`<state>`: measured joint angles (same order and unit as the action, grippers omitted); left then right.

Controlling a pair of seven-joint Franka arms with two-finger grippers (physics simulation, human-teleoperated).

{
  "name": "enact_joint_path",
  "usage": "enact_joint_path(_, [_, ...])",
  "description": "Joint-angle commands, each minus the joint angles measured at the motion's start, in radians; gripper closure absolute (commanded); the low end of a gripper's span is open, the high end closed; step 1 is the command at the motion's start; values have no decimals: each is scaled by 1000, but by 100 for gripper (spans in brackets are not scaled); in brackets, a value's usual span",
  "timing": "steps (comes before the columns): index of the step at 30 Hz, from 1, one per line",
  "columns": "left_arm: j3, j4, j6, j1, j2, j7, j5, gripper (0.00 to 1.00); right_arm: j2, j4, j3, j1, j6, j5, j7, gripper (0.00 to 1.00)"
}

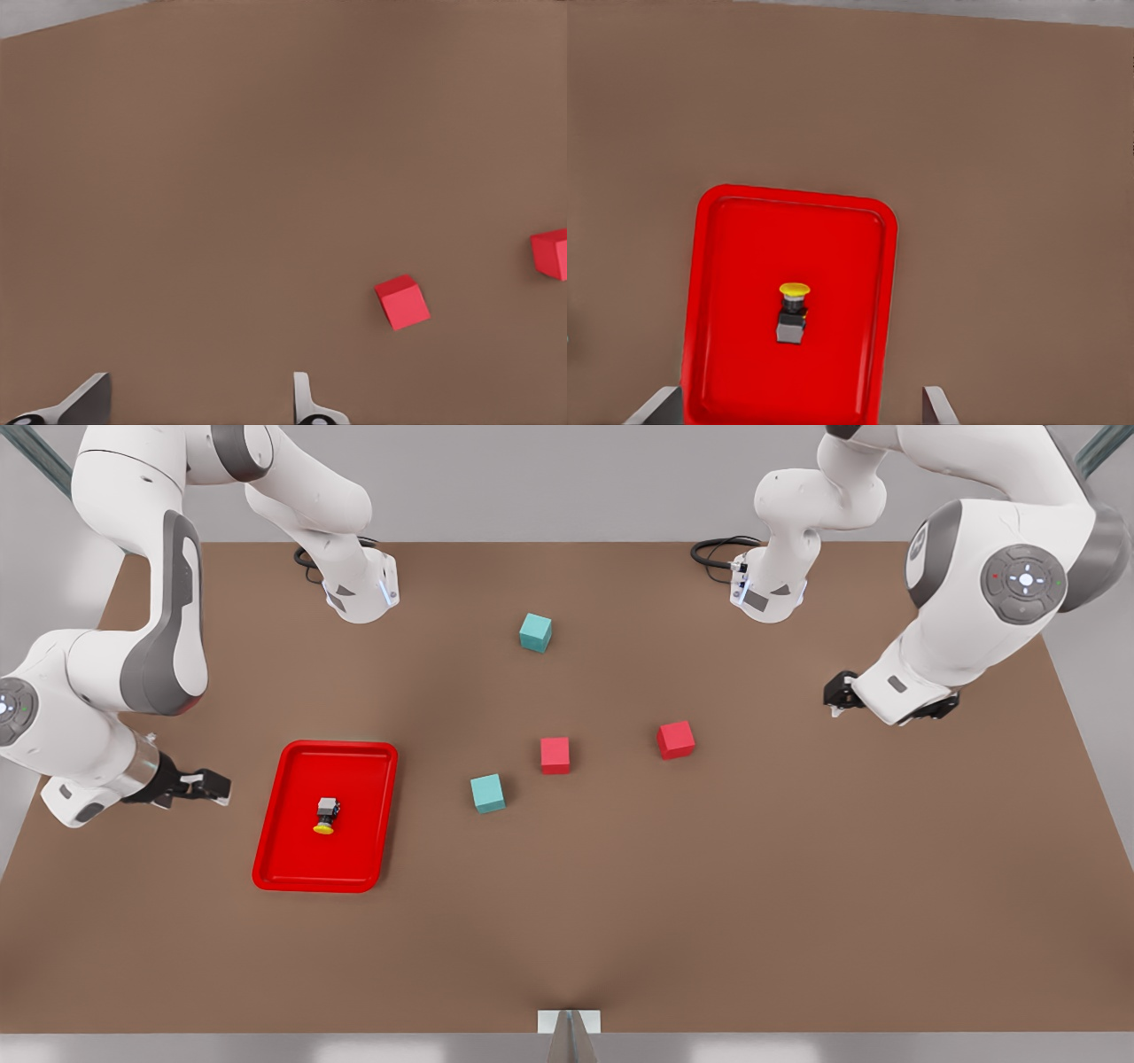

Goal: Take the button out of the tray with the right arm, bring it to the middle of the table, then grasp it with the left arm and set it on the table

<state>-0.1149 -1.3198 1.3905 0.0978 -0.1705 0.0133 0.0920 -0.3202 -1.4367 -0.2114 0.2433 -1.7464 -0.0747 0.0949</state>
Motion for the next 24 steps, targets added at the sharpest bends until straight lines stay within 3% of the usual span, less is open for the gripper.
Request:
enact_joint_path(1, [0, 1, 44, 0, -4, 7, 2, 0, 0, 1, 0, -7, -33, -10, 32, 0])
enact_joint_path(5, [0, 1, 44, 0, -7, 7, 0, 0, -25, -2, -9, -99, -31, -129, 42, 0])
enact_joint_path(11, [-2, 1, 30, 5, -43, 1, -2, 0, -129, -91, -9, -93, 13, -50, -15, 0])
enact_joint_path(12, [-2, 1, 32, 5, -43, -1, 0, 0, -168, -132, -9, -82, -63, -51, -63, 0])
enact_joint_path(15, [-2, 1, 32, 5, -49, -1, 0, 0, -102, -554, -11, -21, -661, -57, -93, 0])
enact_joint_path(20, [-2, -1, 30, 5, -49, -3, -2, 0, -103, -669, -31, -13, -820, -56, -130, 0])
enact_joint_path(24, [-2, 1, 24, 5, -49, -3, -1, 0, -145, -601, -31, -41, -892, -57, -184, 0])
